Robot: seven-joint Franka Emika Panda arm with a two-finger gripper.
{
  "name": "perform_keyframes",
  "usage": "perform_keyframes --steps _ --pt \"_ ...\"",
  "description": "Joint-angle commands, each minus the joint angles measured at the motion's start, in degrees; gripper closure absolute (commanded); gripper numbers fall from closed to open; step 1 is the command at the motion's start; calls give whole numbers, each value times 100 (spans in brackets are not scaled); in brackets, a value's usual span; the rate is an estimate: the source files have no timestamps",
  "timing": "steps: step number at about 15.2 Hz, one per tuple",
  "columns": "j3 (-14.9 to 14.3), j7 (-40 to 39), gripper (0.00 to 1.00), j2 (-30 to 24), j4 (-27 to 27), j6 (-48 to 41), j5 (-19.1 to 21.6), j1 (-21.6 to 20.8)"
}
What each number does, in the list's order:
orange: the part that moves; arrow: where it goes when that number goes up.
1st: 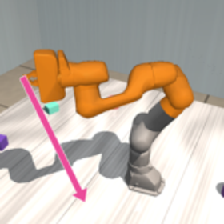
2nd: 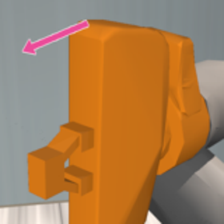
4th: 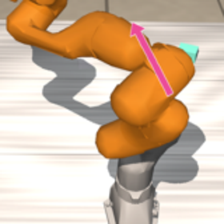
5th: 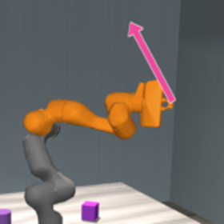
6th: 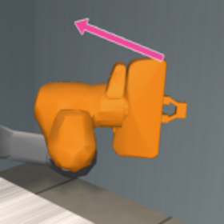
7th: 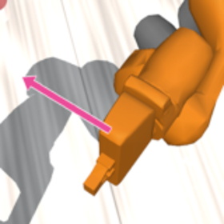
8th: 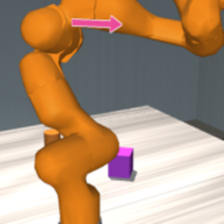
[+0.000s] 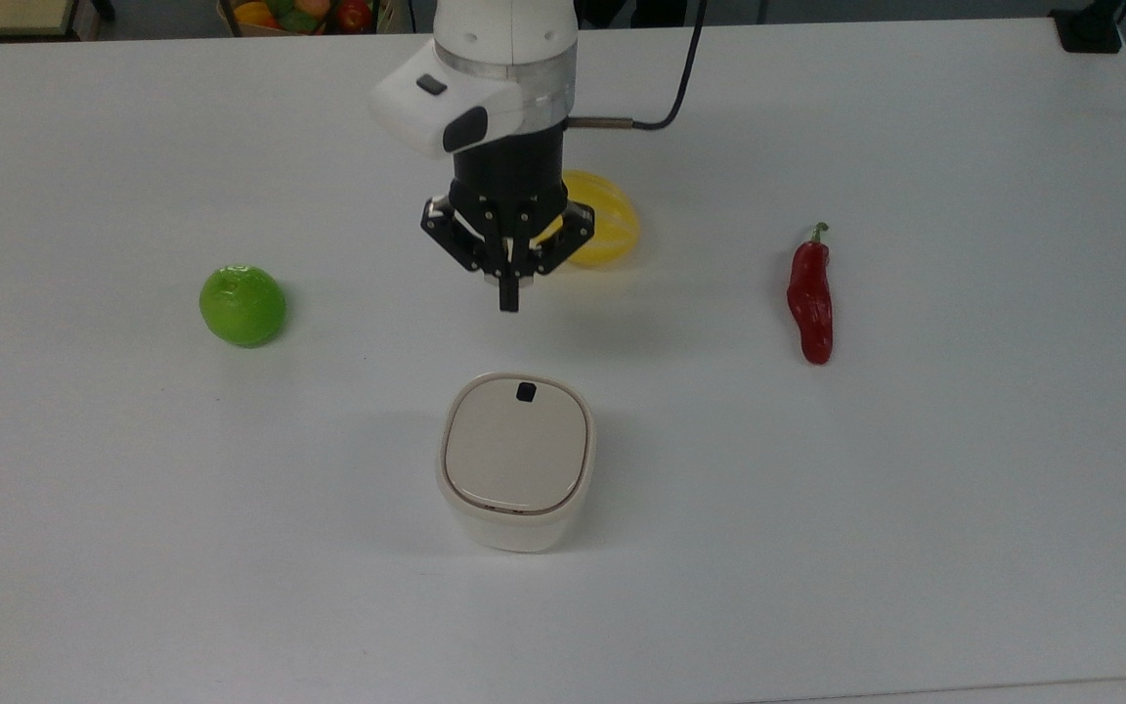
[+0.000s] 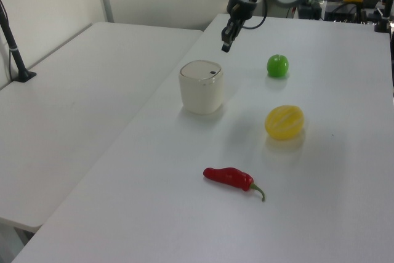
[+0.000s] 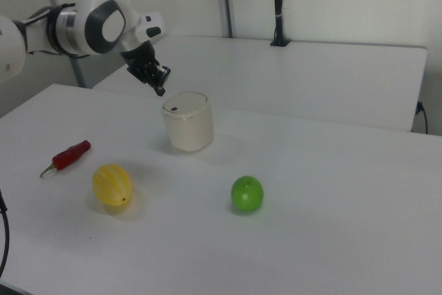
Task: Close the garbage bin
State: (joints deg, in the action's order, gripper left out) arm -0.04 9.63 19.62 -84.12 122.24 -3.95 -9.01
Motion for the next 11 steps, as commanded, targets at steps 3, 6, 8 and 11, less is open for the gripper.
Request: perform_keyframes --steps 3,6,8,11 --pt "-58 -111 100 -854 -404 -1849 -281 -4" --pt "-58 -155 100 -1223 -569 -2547 -308 57" --pt "-49 -225 94 -1547 -868 -2574 -291 189" --pt "-58 -225 56 -1699 -931 -2705 -264 259"
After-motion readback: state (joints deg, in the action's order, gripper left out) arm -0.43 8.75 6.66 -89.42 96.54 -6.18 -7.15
